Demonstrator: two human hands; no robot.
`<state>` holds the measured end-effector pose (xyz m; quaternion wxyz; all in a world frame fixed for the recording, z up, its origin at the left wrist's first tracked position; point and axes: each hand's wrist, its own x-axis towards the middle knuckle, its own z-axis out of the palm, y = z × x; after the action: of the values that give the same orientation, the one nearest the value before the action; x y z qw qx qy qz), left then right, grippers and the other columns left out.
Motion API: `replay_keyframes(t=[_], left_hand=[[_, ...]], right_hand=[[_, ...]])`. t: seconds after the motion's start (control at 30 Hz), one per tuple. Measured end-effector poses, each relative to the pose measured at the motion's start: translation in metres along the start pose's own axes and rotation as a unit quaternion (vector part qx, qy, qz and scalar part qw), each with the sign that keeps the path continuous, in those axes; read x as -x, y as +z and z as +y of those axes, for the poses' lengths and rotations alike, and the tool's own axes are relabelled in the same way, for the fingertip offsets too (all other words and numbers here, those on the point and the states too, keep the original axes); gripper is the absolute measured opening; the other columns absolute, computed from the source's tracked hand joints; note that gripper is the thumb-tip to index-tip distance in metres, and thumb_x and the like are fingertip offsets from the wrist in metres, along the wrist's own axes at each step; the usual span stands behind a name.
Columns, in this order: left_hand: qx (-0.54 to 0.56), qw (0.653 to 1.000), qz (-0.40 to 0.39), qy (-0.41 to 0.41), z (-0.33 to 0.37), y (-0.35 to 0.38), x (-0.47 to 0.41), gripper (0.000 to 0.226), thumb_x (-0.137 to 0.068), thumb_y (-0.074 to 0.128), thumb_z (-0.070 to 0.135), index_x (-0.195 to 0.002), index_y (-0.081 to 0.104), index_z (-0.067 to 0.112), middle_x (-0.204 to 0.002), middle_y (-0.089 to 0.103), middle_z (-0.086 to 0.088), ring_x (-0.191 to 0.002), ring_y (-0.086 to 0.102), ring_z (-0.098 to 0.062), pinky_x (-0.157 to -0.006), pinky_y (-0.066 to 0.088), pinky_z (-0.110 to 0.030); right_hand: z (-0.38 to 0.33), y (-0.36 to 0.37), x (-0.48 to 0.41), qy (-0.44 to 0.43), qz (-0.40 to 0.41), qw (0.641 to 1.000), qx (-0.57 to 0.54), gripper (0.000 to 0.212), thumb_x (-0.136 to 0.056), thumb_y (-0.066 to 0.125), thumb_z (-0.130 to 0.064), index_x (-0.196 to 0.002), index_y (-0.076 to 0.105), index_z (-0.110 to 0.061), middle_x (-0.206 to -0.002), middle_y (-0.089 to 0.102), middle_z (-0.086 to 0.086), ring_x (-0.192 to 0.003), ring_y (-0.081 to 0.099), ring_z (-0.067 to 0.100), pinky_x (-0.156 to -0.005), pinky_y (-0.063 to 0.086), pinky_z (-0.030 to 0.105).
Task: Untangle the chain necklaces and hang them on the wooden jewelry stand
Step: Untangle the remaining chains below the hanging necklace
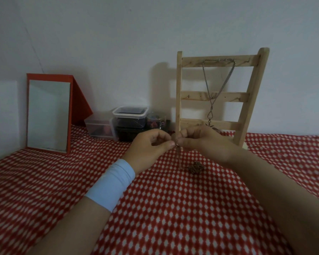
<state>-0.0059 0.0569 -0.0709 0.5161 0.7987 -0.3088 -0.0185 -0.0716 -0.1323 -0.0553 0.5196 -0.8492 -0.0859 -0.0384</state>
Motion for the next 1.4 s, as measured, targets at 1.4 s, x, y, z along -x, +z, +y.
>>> replay_keyframes(t=[1.4], left_hand=[[0.175,0.957,-0.153,-0.171,0.018,-0.003,0.005,0.037,-0.1,0.044,0.011,-0.063,0.044,0.011,-0.068,0.045,-0.009,-0.064,0.044,-0.016,-0.079,0.042,-0.033]], right_hand=[[-0.008,0.013,0.001,0.025,0.017,0.974,-0.225,0.037,-0.096,0.053,-0.037,-0.088,0.062,-0.002,-0.087,0.061,0.01,-0.084,0.059,0.022,-0.088,0.049,0.037]])
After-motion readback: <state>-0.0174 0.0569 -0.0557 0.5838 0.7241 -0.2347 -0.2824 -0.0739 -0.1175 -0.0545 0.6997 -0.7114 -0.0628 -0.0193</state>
